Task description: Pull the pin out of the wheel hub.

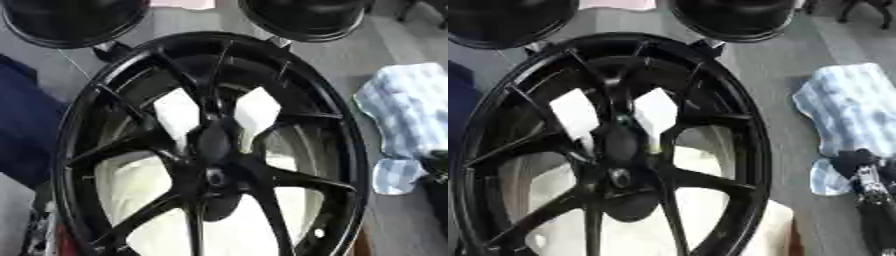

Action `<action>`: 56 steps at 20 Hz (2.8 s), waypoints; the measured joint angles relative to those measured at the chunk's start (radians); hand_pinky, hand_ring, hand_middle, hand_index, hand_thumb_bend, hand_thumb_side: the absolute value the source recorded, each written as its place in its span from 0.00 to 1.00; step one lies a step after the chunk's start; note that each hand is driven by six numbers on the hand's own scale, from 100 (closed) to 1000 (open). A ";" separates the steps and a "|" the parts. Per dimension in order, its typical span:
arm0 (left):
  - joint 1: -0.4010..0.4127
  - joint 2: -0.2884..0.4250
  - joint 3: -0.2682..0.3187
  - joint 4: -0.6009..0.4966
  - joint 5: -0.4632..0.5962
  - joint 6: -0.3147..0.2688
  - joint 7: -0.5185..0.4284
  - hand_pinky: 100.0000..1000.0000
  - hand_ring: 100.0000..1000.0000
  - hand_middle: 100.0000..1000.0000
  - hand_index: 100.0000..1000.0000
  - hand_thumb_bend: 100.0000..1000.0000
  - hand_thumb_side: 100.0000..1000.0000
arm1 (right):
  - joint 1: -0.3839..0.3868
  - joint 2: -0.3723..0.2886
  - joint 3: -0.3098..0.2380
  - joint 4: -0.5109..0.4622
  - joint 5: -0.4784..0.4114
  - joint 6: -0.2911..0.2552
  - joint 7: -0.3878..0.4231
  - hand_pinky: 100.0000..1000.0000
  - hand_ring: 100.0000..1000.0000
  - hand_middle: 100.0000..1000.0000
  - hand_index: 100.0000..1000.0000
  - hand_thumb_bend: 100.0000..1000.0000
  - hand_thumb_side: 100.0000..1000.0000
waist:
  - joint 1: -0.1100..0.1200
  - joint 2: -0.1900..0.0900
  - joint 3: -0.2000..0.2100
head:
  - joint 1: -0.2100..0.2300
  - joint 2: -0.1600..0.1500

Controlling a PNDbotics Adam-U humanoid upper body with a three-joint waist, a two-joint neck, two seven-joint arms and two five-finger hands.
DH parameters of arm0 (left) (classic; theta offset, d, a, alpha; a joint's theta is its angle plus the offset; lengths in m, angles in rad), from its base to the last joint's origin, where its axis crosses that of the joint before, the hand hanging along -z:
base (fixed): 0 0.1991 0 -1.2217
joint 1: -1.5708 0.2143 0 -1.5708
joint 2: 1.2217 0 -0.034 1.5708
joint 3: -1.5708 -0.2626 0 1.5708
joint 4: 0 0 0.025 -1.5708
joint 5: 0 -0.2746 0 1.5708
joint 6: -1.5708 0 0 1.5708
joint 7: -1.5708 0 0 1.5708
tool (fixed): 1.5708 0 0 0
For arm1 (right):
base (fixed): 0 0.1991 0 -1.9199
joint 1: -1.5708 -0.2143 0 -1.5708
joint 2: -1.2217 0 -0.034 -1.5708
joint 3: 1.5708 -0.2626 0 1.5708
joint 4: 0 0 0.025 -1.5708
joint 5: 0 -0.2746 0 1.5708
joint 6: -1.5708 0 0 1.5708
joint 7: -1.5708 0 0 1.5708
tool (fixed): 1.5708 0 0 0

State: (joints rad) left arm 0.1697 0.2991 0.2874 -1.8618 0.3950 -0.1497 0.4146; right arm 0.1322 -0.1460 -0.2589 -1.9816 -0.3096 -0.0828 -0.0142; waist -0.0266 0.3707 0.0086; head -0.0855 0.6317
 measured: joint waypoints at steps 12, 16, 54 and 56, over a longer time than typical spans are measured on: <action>0.006 0.000 0.000 0.000 0.000 0.001 -0.001 0.78 0.56 0.55 0.77 0.02 0.96 | 0.010 -0.097 -0.007 0.000 -0.012 -0.074 0.011 0.84 0.68 0.63 0.55 0.14 0.34 | -0.001 -0.001 0.000 | 0.000 0.000; 0.008 0.000 -0.001 0.000 0.000 0.003 -0.003 0.78 0.56 0.55 0.77 0.02 0.96 | 0.009 -0.181 -0.013 0.000 -0.025 -0.128 0.052 0.84 0.69 0.63 0.56 0.16 0.30 | -0.011 -0.007 0.001 | 0.000 0.001; 0.021 0.033 -0.020 0.001 -0.035 0.016 -0.016 0.78 0.56 0.55 0.77 0.01 0.96 | -0.256 -1.114 0.204 -0.007 0.242 -0.669 0.314 0.82 0.80 0.75 0.72 0.41 0.31 | -0.078 -0.025 0.067 | -0.051 0.036; 0.019 0.036 -0.024 0.001 -0.035 0.018 -0.018 0.79 0.56 0.55 0.77 0.01 0.96 | -0.269 -1.119 0.232 -0.007 0.273 -0.675 0.331 0.82 0.81 0.75 0.72 0.42 0.30 | -0.080 -0.025 0.073 | -0.058 0.036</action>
State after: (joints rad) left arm 0.1889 0.3350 0.2631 -1.8611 0.3598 -0.1321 0.3968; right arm -0.1371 -1.2647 -0.0270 -1.9887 -0.0364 -0.7582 0.3167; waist -0.1070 0.3460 0.0814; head -0.1431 0.6675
